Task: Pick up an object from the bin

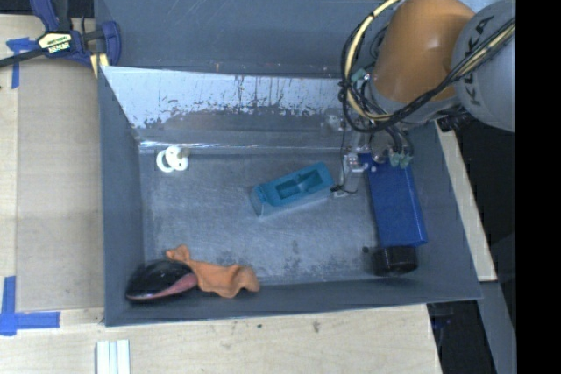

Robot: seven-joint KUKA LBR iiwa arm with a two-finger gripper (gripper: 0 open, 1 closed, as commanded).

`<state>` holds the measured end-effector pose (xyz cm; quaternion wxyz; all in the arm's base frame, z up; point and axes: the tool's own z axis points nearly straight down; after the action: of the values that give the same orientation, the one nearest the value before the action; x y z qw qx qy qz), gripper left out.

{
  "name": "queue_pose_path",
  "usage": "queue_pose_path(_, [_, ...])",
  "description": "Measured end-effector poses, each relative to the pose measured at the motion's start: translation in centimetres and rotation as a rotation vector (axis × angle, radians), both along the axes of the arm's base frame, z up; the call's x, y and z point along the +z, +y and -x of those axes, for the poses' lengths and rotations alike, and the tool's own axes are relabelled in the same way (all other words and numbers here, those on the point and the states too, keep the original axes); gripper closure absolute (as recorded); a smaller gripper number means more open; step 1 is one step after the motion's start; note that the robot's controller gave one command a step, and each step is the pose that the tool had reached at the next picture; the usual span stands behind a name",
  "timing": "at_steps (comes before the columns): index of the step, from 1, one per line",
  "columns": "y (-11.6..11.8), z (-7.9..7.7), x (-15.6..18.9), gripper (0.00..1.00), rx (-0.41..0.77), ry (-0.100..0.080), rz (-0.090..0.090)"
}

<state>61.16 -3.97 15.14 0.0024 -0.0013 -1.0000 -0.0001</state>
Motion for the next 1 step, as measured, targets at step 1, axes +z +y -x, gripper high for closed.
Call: queue_pose_path(1, [0.01,-0.18,0.52,0.00,0.001,-0.008,0.001])
